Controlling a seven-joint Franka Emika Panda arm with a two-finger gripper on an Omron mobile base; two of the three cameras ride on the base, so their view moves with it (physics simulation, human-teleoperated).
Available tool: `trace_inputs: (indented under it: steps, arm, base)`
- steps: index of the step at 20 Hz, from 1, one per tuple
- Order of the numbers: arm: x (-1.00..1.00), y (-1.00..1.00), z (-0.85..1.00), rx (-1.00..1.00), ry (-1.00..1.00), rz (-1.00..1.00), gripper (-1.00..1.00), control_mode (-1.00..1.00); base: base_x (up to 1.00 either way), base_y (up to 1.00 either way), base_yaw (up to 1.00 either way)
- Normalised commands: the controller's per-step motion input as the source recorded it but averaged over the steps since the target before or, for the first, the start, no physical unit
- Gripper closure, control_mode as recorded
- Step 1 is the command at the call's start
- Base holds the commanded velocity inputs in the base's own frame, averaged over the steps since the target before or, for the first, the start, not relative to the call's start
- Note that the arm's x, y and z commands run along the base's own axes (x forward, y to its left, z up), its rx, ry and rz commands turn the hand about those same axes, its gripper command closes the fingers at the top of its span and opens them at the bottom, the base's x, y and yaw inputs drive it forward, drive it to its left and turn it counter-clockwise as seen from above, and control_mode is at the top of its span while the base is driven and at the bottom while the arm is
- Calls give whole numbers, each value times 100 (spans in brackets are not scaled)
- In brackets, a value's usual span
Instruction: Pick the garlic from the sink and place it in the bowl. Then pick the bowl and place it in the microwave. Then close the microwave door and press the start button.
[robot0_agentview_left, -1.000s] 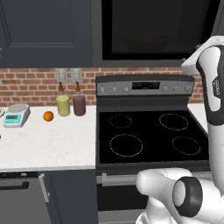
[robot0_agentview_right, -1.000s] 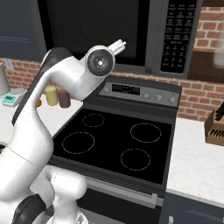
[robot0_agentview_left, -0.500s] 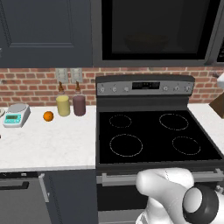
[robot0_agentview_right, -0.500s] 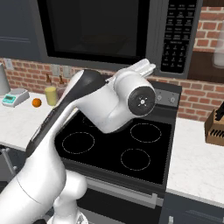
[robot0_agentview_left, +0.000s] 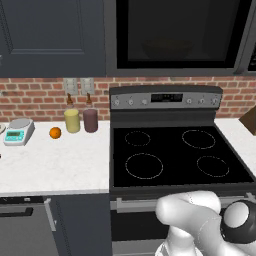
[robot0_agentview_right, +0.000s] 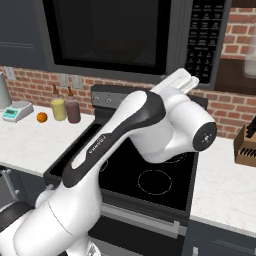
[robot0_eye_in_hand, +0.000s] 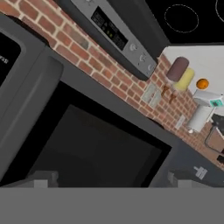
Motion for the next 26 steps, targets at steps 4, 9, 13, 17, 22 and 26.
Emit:
trace_inputs:
  steps: [4, 9, 13, 17, 22, 26]
  arm:
    - [18, -31, -23, 0, -9, 0, -100, -100]
    - [38, -13, -21, 0, 0, 0, -100, -100]
    - [47, 0, -6, 0, 0, 0, -100, -100]
    - [37, -10, 0, 0, 0, 0, -100, -100]
    - [20, -26, 0, 0, 0, 0, -100, -100]
    - [24, -16, 0, 0, 0, 0, -100, -100]
  base:
    - [0, 0, 0]
    - [0, 0, 0]
    - [0, 0, 0]
    - [0, 0, 0]
    - [0, 0, 0]
    - [0, 0, 0]
